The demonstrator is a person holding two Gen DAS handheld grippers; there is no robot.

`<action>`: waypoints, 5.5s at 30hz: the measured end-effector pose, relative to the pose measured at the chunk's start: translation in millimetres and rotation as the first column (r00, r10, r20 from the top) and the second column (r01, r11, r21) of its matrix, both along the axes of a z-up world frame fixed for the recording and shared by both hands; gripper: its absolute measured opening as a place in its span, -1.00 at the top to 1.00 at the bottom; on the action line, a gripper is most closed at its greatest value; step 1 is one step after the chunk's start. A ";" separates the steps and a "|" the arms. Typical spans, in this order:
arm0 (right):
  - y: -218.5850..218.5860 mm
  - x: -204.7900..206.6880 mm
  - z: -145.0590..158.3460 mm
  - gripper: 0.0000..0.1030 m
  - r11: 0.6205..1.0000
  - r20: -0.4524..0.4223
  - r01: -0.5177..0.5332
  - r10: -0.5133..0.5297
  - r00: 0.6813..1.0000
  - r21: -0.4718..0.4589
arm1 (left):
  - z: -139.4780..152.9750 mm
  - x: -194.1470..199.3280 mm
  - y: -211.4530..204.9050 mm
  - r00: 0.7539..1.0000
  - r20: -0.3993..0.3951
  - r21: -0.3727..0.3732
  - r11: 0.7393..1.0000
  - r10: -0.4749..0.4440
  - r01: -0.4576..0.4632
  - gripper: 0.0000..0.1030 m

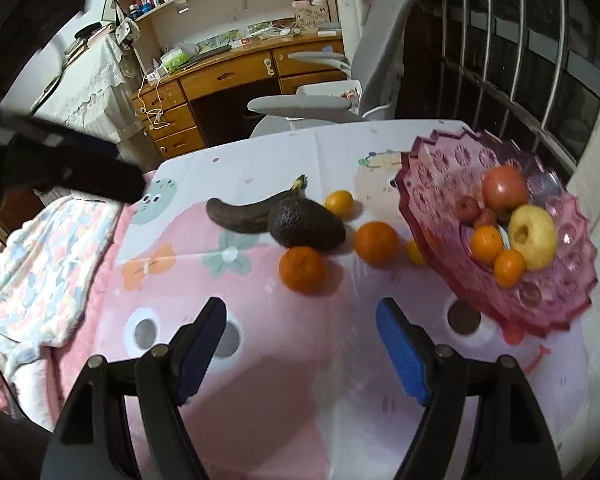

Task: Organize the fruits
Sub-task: 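Withdraw both open tools from the bowl toward the avocado and tangerines, then close left tool on the avocado while right tool closes on a tangerine, then carry the avocado with left tool over the bowl while right carries the tangerine, then open left tool to drop the avocado in the bowl while right releases the tangerine, then withdraw both open tools and move left tool to the dark banana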

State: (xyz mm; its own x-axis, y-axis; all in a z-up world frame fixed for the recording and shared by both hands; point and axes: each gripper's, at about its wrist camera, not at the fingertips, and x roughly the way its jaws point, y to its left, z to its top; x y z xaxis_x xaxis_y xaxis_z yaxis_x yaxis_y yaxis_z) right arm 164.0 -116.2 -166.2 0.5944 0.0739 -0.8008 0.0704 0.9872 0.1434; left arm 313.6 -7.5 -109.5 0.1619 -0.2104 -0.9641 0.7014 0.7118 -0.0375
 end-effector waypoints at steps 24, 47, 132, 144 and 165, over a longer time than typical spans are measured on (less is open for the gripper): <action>15.2 67.2 -86.4 -0.07 0.995 -0.028 -0.097 0.096 0.995 -0.030 | -131.7 66.1 -88.0 0.982 -0.140 0.116 0.983 -0.124 0.141 -0.75; 2.9 40.2 -81.6 0.13 0.997 -0.074 -0.074 0.075 0.994 0.022 | -162.6 42.4 -114.4 0.976 -0.070 0.215 0.953 -0.204 0.214 -0.59; -208.8 -2.5 -29.0 0.12 0.967 -0.156 0.251 -0.255 0.954 -0.047 | -88.7 30.1 -205.7 0.995 -0.069 -0.178 0.980 0.078 -0.089 -0.20; -208.9 -11.1 -17.0 -0.23 0.947 -0.150 0.322 -0.319 0.936 0.000 | -58.1 22.9 -177.7 0.994 -0.041 -0.185 0.977 0.098 -0.104 -0.43; -153.3 -34.8 10.9 -0.29 0.851 -0.247 0.462 -0.405 0.880 0.249 | -39.1 -16.6 -39.4 0.977 0.004 -0.124 0.970 0.212 -0.210 -0.44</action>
